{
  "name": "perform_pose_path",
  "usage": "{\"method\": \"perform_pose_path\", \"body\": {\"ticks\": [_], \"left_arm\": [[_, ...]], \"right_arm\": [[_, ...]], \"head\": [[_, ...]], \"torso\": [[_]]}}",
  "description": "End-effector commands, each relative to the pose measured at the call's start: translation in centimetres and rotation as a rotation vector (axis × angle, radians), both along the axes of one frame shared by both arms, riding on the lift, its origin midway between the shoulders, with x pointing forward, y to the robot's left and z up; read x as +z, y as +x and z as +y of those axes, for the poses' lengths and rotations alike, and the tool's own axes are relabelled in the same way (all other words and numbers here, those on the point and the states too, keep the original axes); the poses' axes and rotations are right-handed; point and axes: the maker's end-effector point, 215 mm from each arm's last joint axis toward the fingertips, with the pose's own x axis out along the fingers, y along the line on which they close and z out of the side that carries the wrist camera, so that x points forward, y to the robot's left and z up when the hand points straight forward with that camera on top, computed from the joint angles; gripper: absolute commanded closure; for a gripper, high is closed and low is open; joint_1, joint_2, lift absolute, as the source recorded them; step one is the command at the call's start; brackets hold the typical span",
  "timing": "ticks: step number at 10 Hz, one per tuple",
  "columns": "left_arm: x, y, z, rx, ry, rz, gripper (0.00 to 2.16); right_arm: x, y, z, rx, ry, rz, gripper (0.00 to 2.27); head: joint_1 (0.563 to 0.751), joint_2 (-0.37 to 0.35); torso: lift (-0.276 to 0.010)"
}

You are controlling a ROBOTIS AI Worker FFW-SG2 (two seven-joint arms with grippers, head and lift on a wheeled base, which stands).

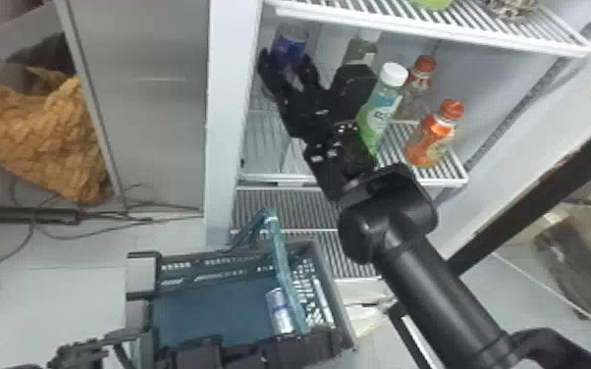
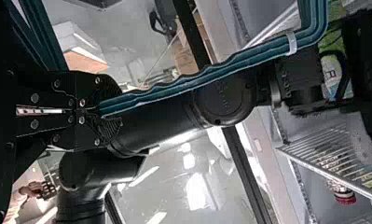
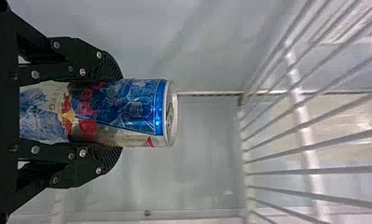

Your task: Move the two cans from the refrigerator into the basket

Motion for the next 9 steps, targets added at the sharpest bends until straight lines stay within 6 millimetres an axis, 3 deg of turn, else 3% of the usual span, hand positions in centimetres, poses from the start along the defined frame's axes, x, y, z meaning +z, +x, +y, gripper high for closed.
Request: {"method": "perform_pose_path", "body": {"ticks": [1, 3, 5, 9], "left_arm": [[-0.1, 0.0, 0.1, 0.005, 0.000, 0.002, 1.22], [-0.1, 0.1, 0.2, 0.010, 0.001, 0.002, 1.22], [-0.2, 0.1, 0.3, 0.012, 0.000, 0.004, 1.22], [-0.1, 0.2, 0.3, 0.018, -0.004, 0.004, 1.22]], "right_arm": [[1.3, -1.5, -1.0, -0.009, -0.003, -0.034, 0.88], [1.3, -3.4, -2.6, -0.016, 0.010, -0.022, 0.88], [1.7, -6.1, -2.9, -0.007, 0.036, -0.021, 0.88], [4.5, -12.5, -3.6, 0.022, 0.083, -0.018, 0.88]], "head": [[0.695, -0.252], [0.695, -0.272], [0.695, -0.291], [0.695, -0.327]], "torso": [[-0.276], [-0.276], [-0.276], [-0.276]]}}
